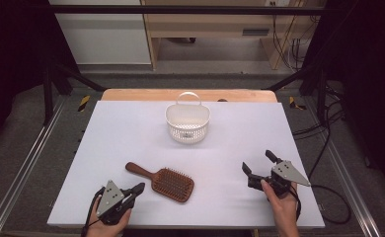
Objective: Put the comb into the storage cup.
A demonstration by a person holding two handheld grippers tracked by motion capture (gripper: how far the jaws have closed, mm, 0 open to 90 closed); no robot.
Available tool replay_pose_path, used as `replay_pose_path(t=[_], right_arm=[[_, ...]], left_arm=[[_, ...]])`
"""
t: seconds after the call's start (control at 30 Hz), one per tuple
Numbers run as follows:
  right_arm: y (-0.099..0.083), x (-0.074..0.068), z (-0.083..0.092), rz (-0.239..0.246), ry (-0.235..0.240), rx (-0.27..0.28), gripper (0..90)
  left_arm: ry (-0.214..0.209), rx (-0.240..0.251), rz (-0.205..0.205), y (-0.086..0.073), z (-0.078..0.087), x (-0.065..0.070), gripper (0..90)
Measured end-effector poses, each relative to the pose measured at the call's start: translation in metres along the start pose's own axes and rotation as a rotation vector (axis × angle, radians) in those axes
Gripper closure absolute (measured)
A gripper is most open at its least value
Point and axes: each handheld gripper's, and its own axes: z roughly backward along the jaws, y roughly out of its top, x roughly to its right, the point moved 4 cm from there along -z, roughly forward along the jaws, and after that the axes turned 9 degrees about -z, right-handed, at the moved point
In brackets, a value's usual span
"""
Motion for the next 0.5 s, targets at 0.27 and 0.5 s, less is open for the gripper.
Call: replay_pose_path(t=[0.27,0.5], right_arm=[[-0.001,-0.001,-0.001,0.007,0.0,-0.008,5.3],[-0.001,-0.001,-0.001,0.005,-0.002,-0.008,5.4]], left_arm=[[-0.059,-0.015,-0.029,0.007,-0.005,0.017,89.9],[-0.101,-0.044,-0.065,0.017,-0.01,0.033,89.9]])
